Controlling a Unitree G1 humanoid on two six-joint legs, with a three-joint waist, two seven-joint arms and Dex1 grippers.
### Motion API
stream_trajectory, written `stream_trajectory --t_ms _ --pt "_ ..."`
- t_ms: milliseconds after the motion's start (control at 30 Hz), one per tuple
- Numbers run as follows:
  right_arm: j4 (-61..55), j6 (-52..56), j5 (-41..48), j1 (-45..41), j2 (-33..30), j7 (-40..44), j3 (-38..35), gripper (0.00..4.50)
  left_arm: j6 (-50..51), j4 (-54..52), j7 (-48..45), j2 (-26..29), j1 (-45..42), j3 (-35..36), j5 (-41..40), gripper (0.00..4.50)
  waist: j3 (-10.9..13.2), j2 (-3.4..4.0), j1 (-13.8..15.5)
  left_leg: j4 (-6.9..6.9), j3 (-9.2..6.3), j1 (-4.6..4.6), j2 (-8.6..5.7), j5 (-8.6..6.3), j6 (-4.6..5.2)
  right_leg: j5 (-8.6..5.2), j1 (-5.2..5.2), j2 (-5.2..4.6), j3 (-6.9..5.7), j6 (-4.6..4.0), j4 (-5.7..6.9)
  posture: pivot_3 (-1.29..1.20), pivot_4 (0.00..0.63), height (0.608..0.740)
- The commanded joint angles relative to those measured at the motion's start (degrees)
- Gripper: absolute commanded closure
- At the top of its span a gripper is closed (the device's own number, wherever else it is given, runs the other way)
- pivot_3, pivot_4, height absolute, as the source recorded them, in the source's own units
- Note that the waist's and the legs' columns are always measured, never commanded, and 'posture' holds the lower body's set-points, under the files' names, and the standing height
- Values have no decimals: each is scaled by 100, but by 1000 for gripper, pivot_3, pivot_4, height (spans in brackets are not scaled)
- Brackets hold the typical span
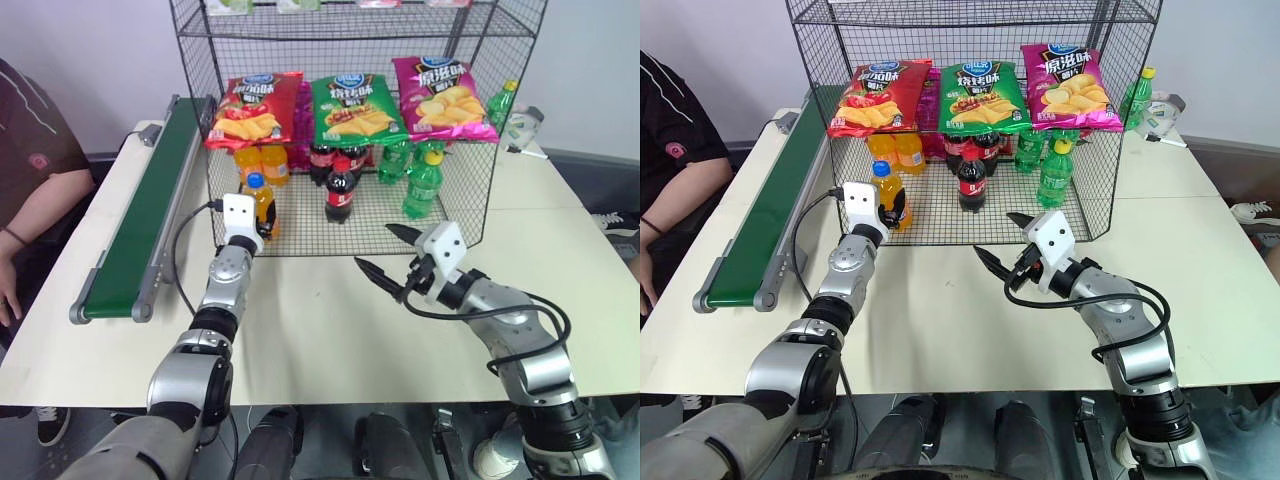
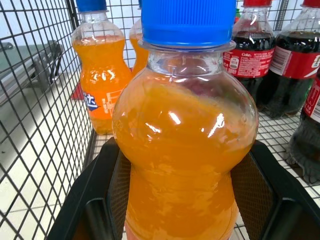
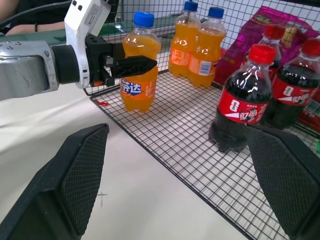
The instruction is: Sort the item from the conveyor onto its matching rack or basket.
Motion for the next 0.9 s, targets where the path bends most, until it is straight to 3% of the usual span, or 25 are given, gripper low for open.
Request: stream_trajectory --t_ms 33,133,167,433,900 --pt "-233 -35 70 -92 1 4 -38 0 4 -100 -161 -43 -150 119 -168 1713 0 0 -3 1 0 0 0 0 0 0 0 0 0 0 1 0 150 740" --pt "-221 -27 68 -109 4 10 -24 0 34 -188 -250 -41 -88 155 -200 299 0 0 -7 0 0 1 0 0 0 0 -1 0 0 0 2 0 150 740" --pt "-220 -24 66 -112 6 9 -20 0 19 -217 -230 -29 -63 149 -170 80 0 0 -10 0 0 2 0 0 0 0 -1 0 0 0 3 0 150 740" --pt "-273 21 76 -73 25 -12 1 0 219 -1113 -360 28 358 178 -295 80 0 0 -15 0 0 2 1 1 -1 0 -1 1 1 0 4 0 150 740" --pt "-323 43 126 10 10 18 21 0 1950 -4457 -559 341 1937 40 -436 80 -2 2 -14 -1 -1 5 3 1 -2 0 -1 1 5 -1 6 0 150 740"
